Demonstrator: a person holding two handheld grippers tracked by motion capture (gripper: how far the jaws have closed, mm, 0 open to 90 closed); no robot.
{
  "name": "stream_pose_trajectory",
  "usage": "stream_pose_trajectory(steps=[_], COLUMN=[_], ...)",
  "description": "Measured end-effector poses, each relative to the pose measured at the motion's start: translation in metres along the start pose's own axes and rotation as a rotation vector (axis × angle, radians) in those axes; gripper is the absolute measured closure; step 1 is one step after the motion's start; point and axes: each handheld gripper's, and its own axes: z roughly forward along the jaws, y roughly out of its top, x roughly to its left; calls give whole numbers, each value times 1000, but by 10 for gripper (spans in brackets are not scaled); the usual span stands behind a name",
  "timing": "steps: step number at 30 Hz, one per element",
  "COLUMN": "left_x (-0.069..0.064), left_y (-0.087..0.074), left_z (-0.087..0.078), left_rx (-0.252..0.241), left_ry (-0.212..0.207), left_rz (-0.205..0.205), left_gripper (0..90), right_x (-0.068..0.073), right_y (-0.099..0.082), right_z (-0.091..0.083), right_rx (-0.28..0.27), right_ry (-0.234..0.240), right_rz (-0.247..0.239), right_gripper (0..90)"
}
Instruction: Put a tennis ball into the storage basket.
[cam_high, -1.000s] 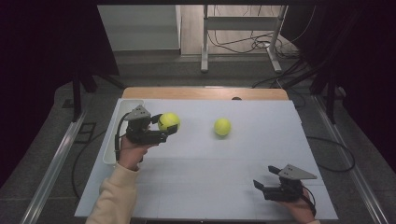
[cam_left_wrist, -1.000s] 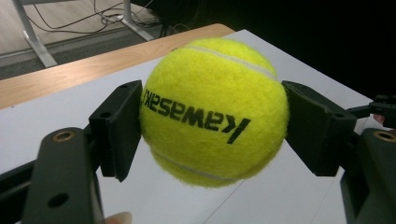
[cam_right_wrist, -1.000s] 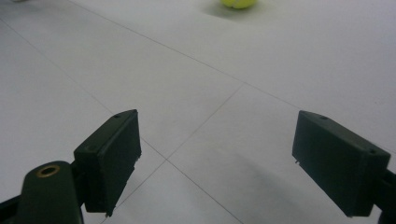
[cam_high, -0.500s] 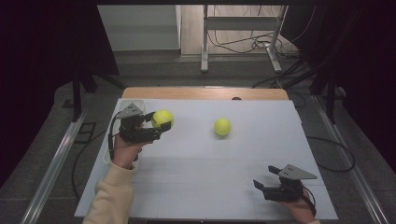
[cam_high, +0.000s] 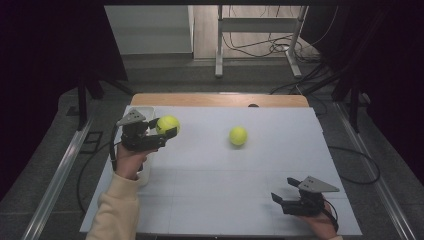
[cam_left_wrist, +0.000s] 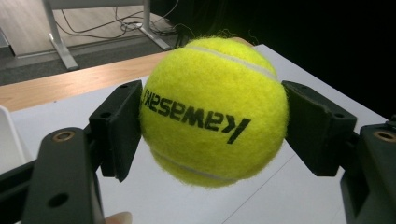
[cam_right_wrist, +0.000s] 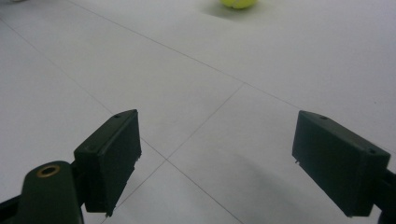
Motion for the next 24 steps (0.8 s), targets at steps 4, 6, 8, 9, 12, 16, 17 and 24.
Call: stream_pose_trajectory(steps=[4, 6, 8, 9, 12, 16, 17, 24], left_x=[2, 3, 4, 5, 8, 13, 14, 23], left_y=[0, 0, 0, 0, 0, -1, -1, -2], left_z=[-2, -2, -3, -4, -6, -9, -9, -17], left_rx=[-4, -5, -8, -9, -14, -18, -18, -32], left_ry=[8, 10, 15, 15, 21, 30, 33, 56], left_rz=[-3, -5, -7, -8, -12, -22, -24, -38], left_gripper=[260, 260, 260, 260, 260, 260, 260, 260], right_x=[0, 0, 0, 0, 0, 0, 0, 0], right_y=[0, 0, 0, 0, 0, 0, 0, 0], right_z=[0, 0, 0, 0, 0, 0, 0, 0], right_rx=[1, 1, 0, 0, 4, 2, 0, 3], right_ry=[0, 0, 0, 0, -2, 0, 1, 0], right_rz=[-1, -1, 0, 0, -3, -2, 0, -2], right_gripper=[158, 158, 158, 158, 158, 158, 158, 158])
